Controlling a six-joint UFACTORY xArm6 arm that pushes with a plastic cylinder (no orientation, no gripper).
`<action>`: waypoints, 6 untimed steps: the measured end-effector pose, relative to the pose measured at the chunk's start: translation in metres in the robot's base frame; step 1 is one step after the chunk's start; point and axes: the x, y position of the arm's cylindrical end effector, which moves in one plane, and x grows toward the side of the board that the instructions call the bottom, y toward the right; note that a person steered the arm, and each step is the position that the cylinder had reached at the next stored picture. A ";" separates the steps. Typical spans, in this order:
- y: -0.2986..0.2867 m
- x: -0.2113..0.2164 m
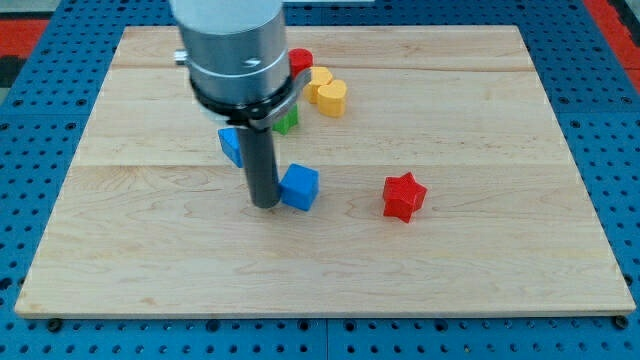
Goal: Move the blue cube right a bit
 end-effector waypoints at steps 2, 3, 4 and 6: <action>-0.004 -0.030; 0.005 -0.035; 0.021 -0.032; 0.043 -0.029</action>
